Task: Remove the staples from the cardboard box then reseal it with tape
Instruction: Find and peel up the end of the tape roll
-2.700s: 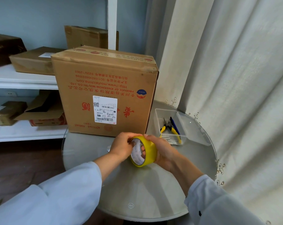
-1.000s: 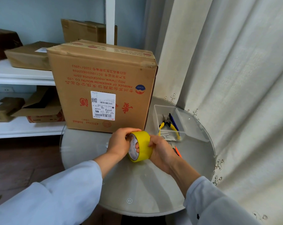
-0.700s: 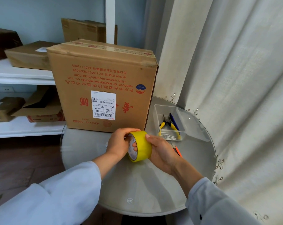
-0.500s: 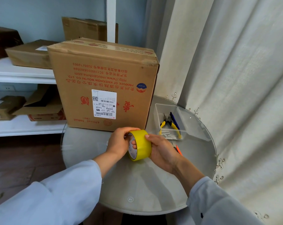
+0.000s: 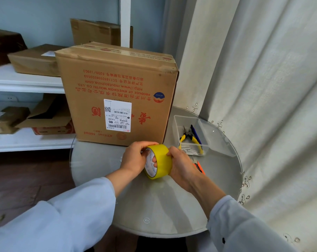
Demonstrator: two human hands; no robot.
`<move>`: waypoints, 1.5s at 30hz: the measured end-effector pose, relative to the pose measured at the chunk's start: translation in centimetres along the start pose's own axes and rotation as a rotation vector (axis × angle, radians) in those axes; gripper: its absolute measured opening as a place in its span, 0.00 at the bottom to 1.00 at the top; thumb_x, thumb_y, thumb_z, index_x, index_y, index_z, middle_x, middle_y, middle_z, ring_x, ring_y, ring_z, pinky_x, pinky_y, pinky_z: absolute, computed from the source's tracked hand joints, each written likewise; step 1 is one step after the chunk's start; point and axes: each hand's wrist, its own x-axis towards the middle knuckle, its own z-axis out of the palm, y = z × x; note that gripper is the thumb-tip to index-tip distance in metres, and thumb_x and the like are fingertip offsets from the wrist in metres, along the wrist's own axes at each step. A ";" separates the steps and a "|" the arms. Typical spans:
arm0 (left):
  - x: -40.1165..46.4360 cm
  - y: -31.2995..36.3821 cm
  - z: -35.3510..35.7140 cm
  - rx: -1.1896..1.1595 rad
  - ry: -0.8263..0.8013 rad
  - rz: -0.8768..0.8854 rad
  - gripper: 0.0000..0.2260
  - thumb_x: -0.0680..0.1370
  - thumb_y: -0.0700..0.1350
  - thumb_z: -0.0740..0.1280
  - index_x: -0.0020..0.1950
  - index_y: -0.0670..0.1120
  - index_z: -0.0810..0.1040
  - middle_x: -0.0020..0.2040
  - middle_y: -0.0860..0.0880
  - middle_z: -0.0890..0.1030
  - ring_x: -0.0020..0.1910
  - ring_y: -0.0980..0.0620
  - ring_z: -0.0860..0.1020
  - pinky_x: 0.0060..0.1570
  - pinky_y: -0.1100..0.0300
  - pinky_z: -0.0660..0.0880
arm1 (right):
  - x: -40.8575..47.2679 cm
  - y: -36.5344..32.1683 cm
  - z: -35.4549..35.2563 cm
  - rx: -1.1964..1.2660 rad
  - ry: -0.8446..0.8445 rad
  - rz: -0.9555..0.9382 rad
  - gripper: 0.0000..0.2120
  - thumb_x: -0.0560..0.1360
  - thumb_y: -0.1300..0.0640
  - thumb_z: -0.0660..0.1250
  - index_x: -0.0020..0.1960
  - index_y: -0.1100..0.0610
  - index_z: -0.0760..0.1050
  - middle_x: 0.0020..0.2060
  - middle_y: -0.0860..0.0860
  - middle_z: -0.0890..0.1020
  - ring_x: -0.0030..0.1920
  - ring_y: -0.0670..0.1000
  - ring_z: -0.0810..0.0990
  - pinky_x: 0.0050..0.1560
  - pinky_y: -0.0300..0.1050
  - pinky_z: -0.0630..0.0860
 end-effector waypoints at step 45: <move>-0.3 0.4 -0.3 -0.023 -0.010 -0.088 0.13 0.78 0.34 0.63 0.58 0.45 0.81 0.56 0.46 0.82 0.57 0.47 0.77 0.59 0.57 0.73 | -0.8 -0.5 0.6 0.032 -0.081 -0.004 0.17 0.82 0.58 0.51 0.47 0.62 0.76 0.36 0.57 0.83 0.41 0.55 0.79 0.52 0.51 0.76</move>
